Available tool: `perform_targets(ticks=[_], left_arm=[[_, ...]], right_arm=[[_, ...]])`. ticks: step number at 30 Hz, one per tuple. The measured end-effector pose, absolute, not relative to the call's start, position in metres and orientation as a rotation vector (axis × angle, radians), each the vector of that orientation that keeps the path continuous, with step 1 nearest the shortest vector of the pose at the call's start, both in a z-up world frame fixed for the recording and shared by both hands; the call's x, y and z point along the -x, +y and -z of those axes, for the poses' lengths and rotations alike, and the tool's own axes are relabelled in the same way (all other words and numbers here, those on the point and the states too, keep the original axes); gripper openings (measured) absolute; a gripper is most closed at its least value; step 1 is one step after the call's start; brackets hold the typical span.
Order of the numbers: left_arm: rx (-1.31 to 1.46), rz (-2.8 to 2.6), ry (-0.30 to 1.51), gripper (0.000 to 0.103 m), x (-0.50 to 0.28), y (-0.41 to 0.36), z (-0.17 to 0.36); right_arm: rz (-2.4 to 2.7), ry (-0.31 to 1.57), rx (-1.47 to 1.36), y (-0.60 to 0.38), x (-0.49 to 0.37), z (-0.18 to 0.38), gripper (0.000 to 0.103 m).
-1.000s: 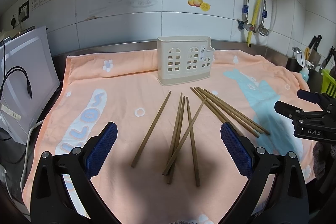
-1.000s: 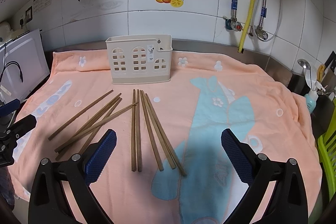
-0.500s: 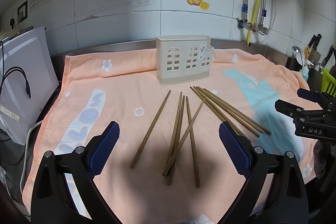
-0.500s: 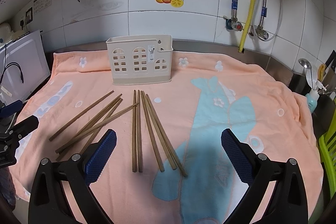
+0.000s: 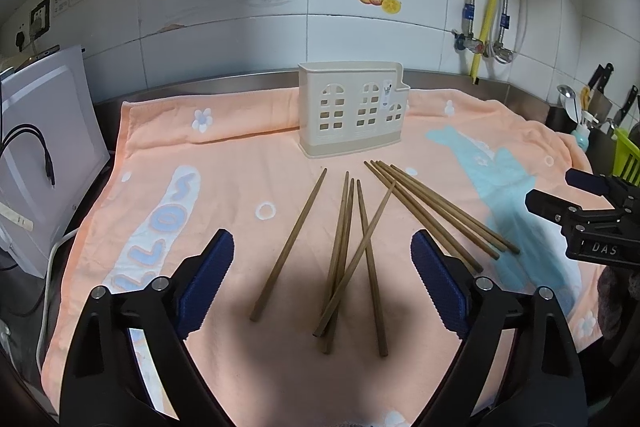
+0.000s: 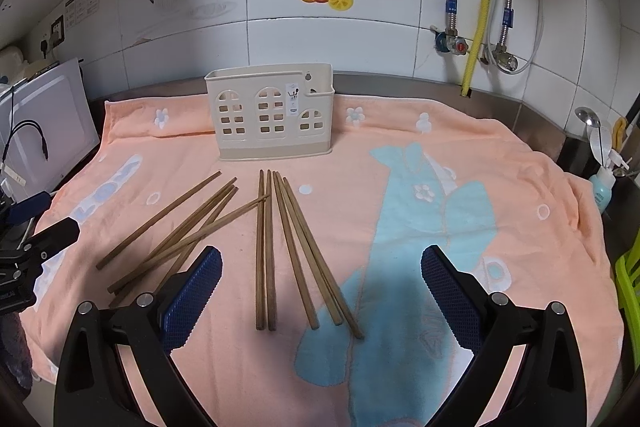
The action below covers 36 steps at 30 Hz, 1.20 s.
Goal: Organize utensils
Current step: 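Lower the left tool and grasp one wooden chopstick between its fingers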
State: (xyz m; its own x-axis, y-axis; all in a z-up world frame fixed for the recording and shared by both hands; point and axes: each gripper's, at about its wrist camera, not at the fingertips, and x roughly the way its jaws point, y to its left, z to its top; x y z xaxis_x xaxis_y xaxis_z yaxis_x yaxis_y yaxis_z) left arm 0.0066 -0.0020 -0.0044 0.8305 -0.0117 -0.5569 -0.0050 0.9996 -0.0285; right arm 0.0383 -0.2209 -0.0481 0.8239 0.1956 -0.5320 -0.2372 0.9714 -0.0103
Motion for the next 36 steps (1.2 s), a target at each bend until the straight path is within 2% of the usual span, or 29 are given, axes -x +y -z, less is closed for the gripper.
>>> perform_targets(ticks=[8,13,16,19,21,24,29,36], left_arm=[[0.002,0.03,0.602,0.08,-0.011,0.004,0.01],[-0.014,0.058,0.635,0.07,-0.015,0.013,0.02],[-0.03,0.09,0.659,0.061,-0.017,0.012,0.028],[-0.038,0.178,0.688,0.046,-0.02,0.006,0.036],[-0.048,0.227,0.707,0.032,-0.025,0.0,0.043],[-0.071,0.289,0.732,0.025,-0.032,-0.008,0.052],[-0.122,0.316,0.782,0.02,-0.047,-0.014,0.066],[-0.175,0.321,0.82,0.018,-0.059,-0.018,0.075]], right_arm=[[-0.233,0.567,0.065,-0.221,-0.042,0.052,0.096],[-0.228,0.574,0.061,-0.223,-0.045,0.055,0.096],[-0.23,0.586,0.055,-0.225,-0.049,0.058,0.096],[-0.234,0.593,0.052,-0.226,-0.052,0.061,0.095],[-0.238,0.597,0.049,-0.226,-0.053,0.062,0.095],[-0.243,0.6,0.05,-0.225,-0.055,0.064,0.095],[-0.26,0.61,0.044,-0.224,-0.059,0.069,0.092],[-0.29,0.641,0.03,-0.221,-0.068,0.077,0.081]])
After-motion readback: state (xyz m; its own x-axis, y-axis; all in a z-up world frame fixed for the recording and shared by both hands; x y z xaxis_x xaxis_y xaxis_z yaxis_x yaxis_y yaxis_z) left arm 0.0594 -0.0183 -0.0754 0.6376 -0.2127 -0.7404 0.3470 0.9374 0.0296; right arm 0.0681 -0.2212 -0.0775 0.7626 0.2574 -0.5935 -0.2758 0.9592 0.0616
